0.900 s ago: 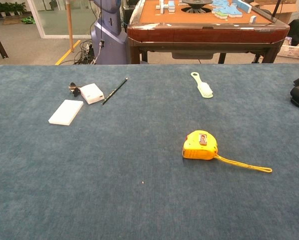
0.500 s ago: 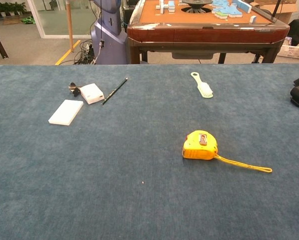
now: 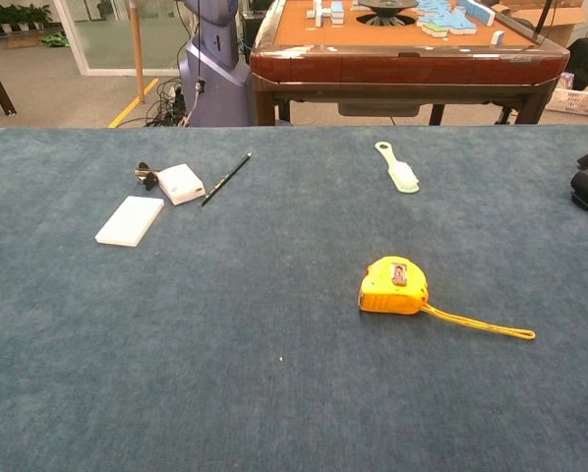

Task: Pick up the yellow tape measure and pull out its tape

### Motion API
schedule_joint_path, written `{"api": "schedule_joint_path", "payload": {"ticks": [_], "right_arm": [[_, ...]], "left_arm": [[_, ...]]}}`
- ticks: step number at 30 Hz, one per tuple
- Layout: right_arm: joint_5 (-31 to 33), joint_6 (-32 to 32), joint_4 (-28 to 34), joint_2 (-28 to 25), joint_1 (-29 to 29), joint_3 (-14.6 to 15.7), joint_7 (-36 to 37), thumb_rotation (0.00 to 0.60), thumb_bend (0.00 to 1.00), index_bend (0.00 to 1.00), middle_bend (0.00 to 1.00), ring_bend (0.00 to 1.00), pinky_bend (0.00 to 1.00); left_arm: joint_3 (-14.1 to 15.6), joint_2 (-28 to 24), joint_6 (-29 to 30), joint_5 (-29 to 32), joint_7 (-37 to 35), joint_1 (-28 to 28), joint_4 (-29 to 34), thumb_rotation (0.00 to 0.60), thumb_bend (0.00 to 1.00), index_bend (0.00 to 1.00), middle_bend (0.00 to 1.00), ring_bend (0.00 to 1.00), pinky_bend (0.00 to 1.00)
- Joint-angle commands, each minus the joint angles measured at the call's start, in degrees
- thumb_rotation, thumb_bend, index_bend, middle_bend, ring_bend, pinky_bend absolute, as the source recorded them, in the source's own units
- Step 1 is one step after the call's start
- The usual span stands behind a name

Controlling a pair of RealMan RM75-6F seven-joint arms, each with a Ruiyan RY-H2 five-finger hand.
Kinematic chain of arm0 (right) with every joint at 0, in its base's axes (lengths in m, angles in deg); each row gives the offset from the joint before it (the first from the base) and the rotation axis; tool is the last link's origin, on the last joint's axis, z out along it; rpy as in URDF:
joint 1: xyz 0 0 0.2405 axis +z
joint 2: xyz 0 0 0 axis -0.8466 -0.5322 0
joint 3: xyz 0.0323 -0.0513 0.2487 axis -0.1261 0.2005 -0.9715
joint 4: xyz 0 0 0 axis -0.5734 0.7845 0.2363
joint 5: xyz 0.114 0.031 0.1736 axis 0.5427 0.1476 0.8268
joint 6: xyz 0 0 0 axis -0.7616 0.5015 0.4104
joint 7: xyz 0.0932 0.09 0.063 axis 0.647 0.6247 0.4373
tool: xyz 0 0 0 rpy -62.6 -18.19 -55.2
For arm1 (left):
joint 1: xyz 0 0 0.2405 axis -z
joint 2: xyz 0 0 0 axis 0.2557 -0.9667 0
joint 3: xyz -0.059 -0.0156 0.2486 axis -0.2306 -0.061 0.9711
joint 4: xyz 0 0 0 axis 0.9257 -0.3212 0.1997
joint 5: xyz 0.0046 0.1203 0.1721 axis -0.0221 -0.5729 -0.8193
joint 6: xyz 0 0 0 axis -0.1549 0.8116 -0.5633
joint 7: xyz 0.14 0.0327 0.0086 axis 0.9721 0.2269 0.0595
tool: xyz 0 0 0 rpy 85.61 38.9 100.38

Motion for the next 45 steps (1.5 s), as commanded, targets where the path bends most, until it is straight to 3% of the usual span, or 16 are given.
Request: {"api": "schedule_joint_path", "payload": {"ticks": [1,10,27,45], "right_arm": [[3.1,4.8,1.0,1.9,4.1,-1.0,-3.7,0.6,0.15,0.2,0.28,0.28,0.42],[4.2,10.0,-2.5,8.1,10.9,-2.3,-7.6,0.6,0.14,0.2,0.22,0.16,0.28],[10.6,17.4,-12.0,18.0,19.7,-3.0,-8.4,0.6,0.15,0.2,0.24,0.16,0.28],[18.3,19.0,-15.8,23.8,25.7,-2.3,-13.7,0.6,0.2,0.23,0.28,0.16,0.28]], "left_arm": [[0.0,-0.2,0.2,-0.2,0.0,-0.1,0.2,0.6,0.17,0.31,0.26,0.23,0.13],[0.2,0.0,0.6,-0.1,-0.5,-0.6,-0.1,0.6,0.17,0.31,0.26,0.23,0.13],[0.2,-0.2,1.1,-0.3,-0.7,-1.0,0.0,0.6,0.17,0.31,0.26,0.23,0.13],[0.3,0.0,1.5,-0.1,-1.6,-1.6,-0.8,0.6,0.17,0.31,0.26,0.22,0.13]]}}
